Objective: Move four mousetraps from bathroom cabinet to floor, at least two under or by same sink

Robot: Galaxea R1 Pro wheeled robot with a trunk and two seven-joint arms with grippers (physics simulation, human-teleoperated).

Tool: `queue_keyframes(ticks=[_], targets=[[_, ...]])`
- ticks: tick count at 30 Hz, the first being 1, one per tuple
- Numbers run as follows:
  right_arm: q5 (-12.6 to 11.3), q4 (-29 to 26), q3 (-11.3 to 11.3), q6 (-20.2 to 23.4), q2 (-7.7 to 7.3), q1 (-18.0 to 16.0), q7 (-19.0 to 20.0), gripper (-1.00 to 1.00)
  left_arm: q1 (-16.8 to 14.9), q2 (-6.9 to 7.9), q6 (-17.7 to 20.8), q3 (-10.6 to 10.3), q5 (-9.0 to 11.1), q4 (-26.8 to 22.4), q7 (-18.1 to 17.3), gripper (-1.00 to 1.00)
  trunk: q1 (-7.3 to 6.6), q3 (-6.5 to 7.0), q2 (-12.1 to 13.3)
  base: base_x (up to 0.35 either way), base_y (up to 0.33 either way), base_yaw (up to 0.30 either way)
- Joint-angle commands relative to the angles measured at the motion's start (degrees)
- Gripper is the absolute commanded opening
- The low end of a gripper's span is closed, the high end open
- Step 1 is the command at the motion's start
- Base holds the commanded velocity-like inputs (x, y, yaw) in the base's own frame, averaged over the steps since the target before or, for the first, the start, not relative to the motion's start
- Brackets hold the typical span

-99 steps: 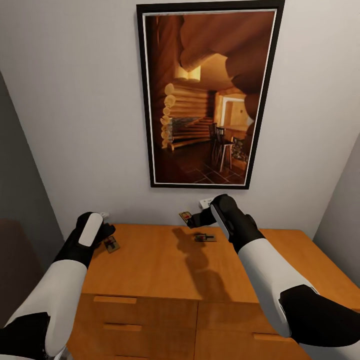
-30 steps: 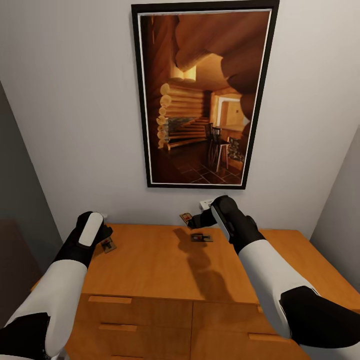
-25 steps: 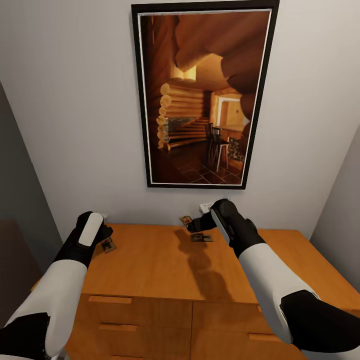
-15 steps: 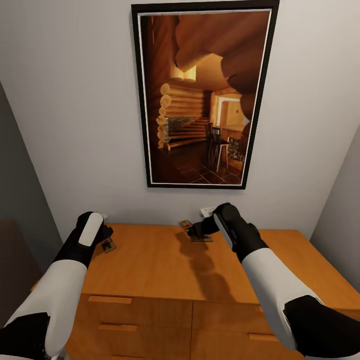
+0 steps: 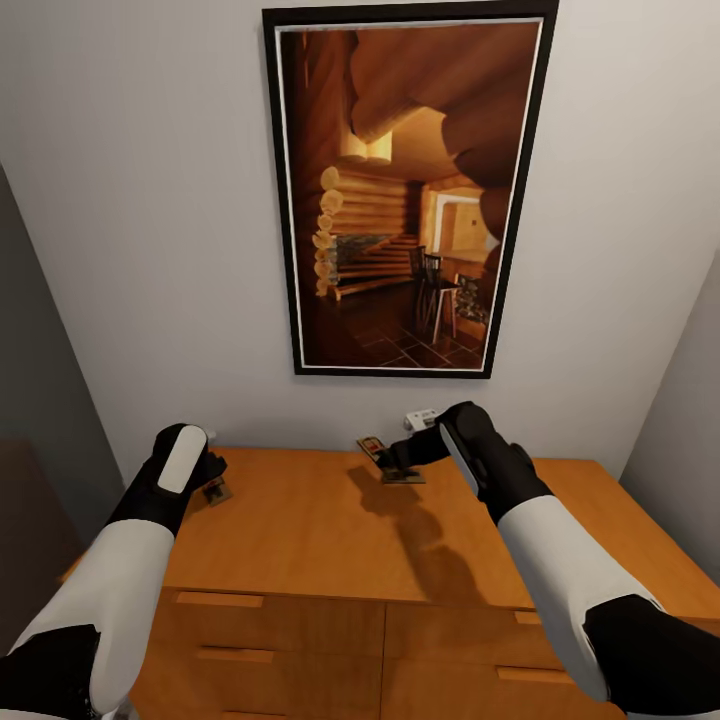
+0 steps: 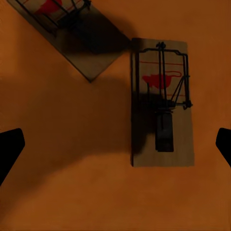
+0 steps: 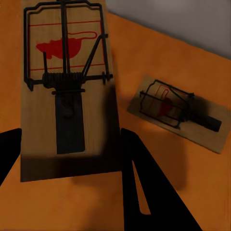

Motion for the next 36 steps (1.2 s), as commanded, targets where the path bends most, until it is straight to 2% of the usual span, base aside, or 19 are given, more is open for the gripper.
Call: queue_keyframes(ticks=[1,9,22,26,31,36], targets=[[0.29,-0.08,0.38,0.21,-0.01,-0.05,0.04,-1.00,-0.04,0.01,0.15,0.01,0.57,-0.05,0.53,1.00,0.00,-0.08,-0.05,0.000,-0.102,0.000],[0.38,-0.15,0.92,0.21,-0.06,-0.04,0.10,-1.00,-0.04,-0.01,0.18,0.04,0.54,-0.42,0.53,1.00,0.00,-0.08,-0.05,0.000,-0.155,0.000],[0.45,0.06,0.97,0.21,-0.07,-0.04,0.03,-1.00,-0.04,-0.03,0.16,-0.12,0.35,-0.88,1.15,1.00,0.00,-0.08,-0.05,0.000,-0.015,0.000],[0.45,0.29,0.97,0.21,-0.01,-0.05,-0.04,-1.00,-0.14,0.09,0.18,-0.26,0.40,-2.35,3.26,1.00,0.00,-0.08,-0.05,0.000,0.000,0.000],[0.42,0.36,0.97,0.21,0.11,-0.04,-0.06,-1.00,-1.71,-0.95,0.22,-0.30,0.53,-2.88,7.05,1.00,0.00,-0.08,-0.05,0.000,0.000,0.000],[0.44,0.37,0.97,0.21,0.15,-0.04,-0.12,-1.00,-2.33,-1.46,0.24,-0.30,0.57,-2.72,8.04,1.00,0.00,-0.08,-0.05,0.000,0.000,0.000]])
